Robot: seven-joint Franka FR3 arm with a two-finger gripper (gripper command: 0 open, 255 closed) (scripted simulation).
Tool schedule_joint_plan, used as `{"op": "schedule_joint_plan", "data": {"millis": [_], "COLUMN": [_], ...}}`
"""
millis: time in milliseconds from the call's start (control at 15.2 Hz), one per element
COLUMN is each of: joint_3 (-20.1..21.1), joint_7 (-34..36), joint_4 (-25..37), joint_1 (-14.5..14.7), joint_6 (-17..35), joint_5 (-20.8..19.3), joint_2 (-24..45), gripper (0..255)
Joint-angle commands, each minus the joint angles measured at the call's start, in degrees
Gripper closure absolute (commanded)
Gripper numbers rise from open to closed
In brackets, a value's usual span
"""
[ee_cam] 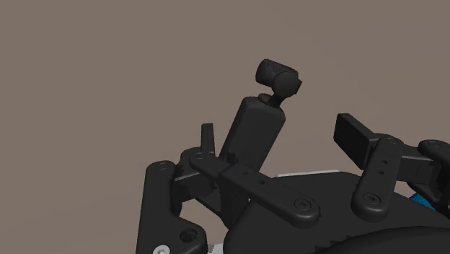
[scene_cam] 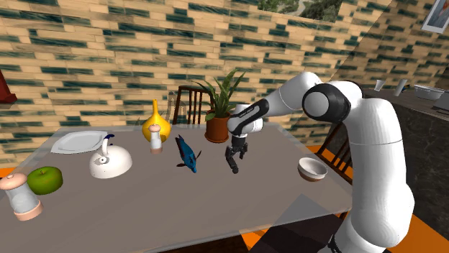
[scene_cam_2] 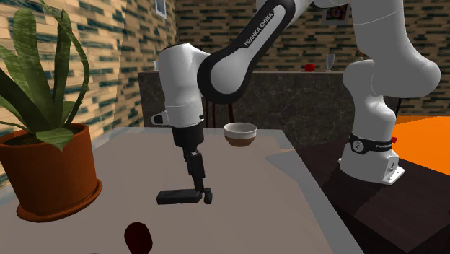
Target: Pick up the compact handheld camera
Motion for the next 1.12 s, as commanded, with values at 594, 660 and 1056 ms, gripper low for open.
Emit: {"op": "schedule_joint_plan", "data": {"millis": [594, 660, 1056], "joint_3": [0.3, 0.3, 0.3], "joint_7": [-0.6, -0.6, -0.4], "joint_4": [-0.1, -0.1, -0.1], "joint_1": [-0.3, -0.3, -0.2], "joint_6": [3.2, 3.2, 2.6], "joint_5": [0.6, 0.6, 0.5], "joint_2": [3.1, 3.1, 2.5], "gripper": [255, 255, 255]}}
